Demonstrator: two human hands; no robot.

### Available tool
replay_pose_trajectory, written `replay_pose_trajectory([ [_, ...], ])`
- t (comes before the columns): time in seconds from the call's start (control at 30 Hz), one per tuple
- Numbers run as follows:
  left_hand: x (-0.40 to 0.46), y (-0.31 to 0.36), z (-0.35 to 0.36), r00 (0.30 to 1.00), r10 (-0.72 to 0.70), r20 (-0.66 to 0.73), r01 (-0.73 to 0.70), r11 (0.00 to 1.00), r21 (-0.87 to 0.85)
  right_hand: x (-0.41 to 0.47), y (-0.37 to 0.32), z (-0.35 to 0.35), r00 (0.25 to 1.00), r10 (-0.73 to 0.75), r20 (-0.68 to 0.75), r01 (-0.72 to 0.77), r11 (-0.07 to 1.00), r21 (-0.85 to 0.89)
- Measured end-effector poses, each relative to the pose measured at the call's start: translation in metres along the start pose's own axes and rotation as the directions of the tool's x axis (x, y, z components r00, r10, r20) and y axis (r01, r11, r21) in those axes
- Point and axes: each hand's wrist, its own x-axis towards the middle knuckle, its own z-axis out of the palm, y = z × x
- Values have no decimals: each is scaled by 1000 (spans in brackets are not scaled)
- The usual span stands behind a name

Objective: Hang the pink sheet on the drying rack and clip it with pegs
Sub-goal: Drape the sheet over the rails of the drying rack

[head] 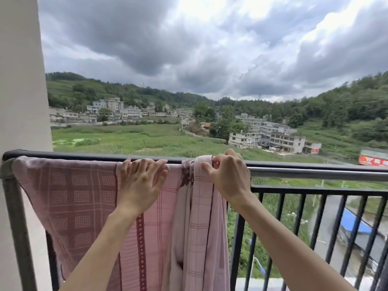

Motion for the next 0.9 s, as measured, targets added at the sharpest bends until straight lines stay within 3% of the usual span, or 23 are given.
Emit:
replay_pose_trajectory([
  [0.1,1,-2,3,1000,3,-8,-3,1000,-10,8,-5,2,999,21,46,-24,998,59],
  [0.23,1,-2,4,1000,8,-10,-8,1000,-11,20,-5,-3,951,212,224,-283,889,360],
  [0.37,1,-3,5,1000,-4,-20,3,1000,-28,26,-1,-10,910,244,335,-375,830,413],
  [0.43,1,-2,6,999,-11,-30,10,999,-36,31,7,-19,871,313,378,-477,722,501],
  [0.53,2,-2,5,999,-12,-39,11,999,-30,46,36,-48,801,466,376,-586,476,656],
  [0.63,2,9,0,997,-63,-37,62,998,-26,52,78,-75,771,549,323,-581,398,710],
  [0.77,3,74,-7,985,-158,-64,147,977,-152,38,118,-95,744,511,431,-616,273,739],
  [0.9,-10,198,1,985,79,-152,-126,938,-324,31,146,-121,767,397,504,-603,177,778],
])
